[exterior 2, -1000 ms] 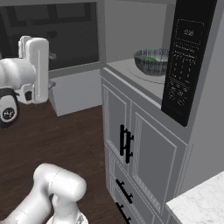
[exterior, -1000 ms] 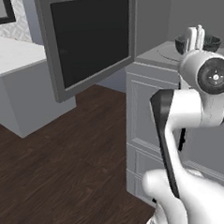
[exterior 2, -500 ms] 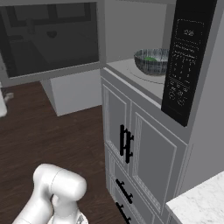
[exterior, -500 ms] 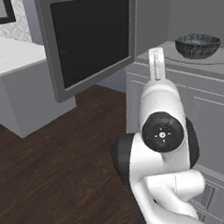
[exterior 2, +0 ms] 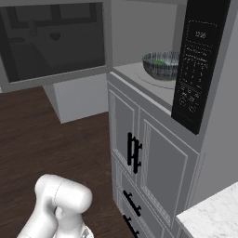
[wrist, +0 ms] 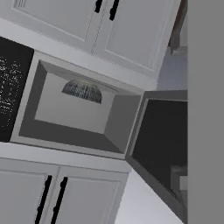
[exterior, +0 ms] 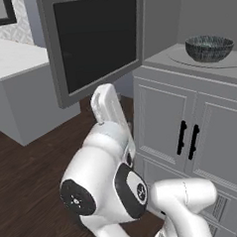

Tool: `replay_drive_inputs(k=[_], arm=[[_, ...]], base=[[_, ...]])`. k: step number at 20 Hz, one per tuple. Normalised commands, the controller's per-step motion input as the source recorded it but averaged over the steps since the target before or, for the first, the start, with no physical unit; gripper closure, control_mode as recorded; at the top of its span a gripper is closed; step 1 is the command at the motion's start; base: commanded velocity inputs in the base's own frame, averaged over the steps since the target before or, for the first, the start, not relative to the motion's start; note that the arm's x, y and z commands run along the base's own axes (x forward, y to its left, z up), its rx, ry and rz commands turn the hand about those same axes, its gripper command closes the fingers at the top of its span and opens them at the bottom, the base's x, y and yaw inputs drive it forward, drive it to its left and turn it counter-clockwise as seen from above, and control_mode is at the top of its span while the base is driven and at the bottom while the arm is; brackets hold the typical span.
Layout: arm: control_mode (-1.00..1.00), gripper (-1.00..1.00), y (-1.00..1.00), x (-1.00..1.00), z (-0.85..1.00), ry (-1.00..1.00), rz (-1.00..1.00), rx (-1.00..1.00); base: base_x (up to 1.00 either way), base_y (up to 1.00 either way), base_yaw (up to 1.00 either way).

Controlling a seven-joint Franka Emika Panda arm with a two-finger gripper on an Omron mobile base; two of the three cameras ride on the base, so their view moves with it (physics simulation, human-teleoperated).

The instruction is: Pick the broccoli from the sink and place it in the bowl. Then pick the bowl and place it in the microwave. Then close the microwave door and press the start button.

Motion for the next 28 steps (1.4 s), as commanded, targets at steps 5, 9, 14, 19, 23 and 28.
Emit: replay_drive_inputs(k=[5,9,14,19,23,28], arm=[[-1.00,-1.00,0.54,0.00,-0.55,-0.22,-0.22,0.16],[-1.00,-1.00,0.55,0.17,-0.50,-0.13,-0.15,0.12],[-1.00,-1.00,0.24,0.47,-0.30,-0.02,0.00,0.01],[-1.00,-1.00,0.12,0.63,-0.40,-0.06,0.00,0.00],[-1.00,-1.00,0.27,0.71,-0.41,-0.12,0.00,0.00],[-1.00,-1.00,0.40,0.87,-0.43,-0.09,0.00,0.00]], base=[[0.00,0.00,0.00],[0.00,0.00,0.00],[0.00,0.00,0.00],[0.00,0.00,0.00],[0.00,0.00,0.00],[0.00,0.00,0.00]])
